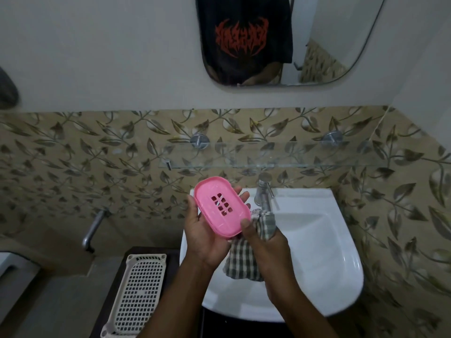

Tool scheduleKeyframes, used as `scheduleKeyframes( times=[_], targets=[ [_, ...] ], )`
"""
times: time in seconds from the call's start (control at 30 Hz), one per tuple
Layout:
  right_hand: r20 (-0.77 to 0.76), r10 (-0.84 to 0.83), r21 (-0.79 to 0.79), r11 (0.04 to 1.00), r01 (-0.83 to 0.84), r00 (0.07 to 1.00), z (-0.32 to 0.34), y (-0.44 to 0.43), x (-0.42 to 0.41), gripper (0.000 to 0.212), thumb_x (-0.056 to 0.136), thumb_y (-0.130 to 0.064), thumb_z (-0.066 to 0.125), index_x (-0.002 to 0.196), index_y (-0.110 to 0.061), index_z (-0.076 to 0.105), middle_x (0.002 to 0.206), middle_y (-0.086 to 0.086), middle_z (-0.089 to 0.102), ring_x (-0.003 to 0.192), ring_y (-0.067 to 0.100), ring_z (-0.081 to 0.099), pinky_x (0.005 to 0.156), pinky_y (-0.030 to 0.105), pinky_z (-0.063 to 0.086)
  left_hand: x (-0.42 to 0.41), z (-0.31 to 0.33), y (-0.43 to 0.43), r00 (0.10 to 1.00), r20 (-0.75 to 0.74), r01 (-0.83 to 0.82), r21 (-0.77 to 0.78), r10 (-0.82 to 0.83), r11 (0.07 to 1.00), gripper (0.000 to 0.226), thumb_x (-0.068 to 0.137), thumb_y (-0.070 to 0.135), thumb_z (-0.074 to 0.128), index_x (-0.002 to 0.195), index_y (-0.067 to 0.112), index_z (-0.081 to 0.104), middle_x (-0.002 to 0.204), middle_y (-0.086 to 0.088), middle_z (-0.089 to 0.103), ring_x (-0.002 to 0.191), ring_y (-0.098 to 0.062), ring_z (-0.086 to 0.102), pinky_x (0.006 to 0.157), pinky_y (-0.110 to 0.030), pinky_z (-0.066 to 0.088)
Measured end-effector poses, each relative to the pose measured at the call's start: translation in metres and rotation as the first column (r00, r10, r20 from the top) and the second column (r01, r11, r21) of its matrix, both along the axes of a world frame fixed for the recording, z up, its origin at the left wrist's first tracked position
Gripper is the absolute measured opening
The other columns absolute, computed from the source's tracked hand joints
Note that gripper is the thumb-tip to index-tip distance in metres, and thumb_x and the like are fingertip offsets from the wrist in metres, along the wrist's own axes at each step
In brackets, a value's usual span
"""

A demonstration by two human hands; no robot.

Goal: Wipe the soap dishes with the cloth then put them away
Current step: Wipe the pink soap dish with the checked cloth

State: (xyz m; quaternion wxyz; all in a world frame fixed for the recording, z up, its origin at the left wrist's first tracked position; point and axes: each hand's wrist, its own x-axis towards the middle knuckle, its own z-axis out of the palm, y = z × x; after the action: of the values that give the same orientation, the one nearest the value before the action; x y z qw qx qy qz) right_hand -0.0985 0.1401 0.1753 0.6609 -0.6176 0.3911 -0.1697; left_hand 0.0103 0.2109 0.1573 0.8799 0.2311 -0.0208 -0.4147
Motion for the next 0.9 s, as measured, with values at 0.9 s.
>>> scheduleKeyframes(
  times=[0.9],
  targets=[
    [-0.337, 0.157, -0.850, 0.373, -0.372, 0.928, 0.045, -0.026, 0.037, 0.018, 0.087, -0.032, 0.068, 0.105, -0.032, 0.068, 0.098, -0.010, 0.072, 0.089, 0.014, 0.066, 0.074, 0.024, 0.044, -0.008, -0.012, -0.009, 0.995, -0.081, 0.082, 0.212, -0.066, 0.974, 0.066, 0.095, 0.060, 0.029, 0.108, 0.009, 0.070, 0.099, -0.017, 0.073, 0.082, -0.029, 0.073, 0.070, -0.042, 0.060]
  ],
)
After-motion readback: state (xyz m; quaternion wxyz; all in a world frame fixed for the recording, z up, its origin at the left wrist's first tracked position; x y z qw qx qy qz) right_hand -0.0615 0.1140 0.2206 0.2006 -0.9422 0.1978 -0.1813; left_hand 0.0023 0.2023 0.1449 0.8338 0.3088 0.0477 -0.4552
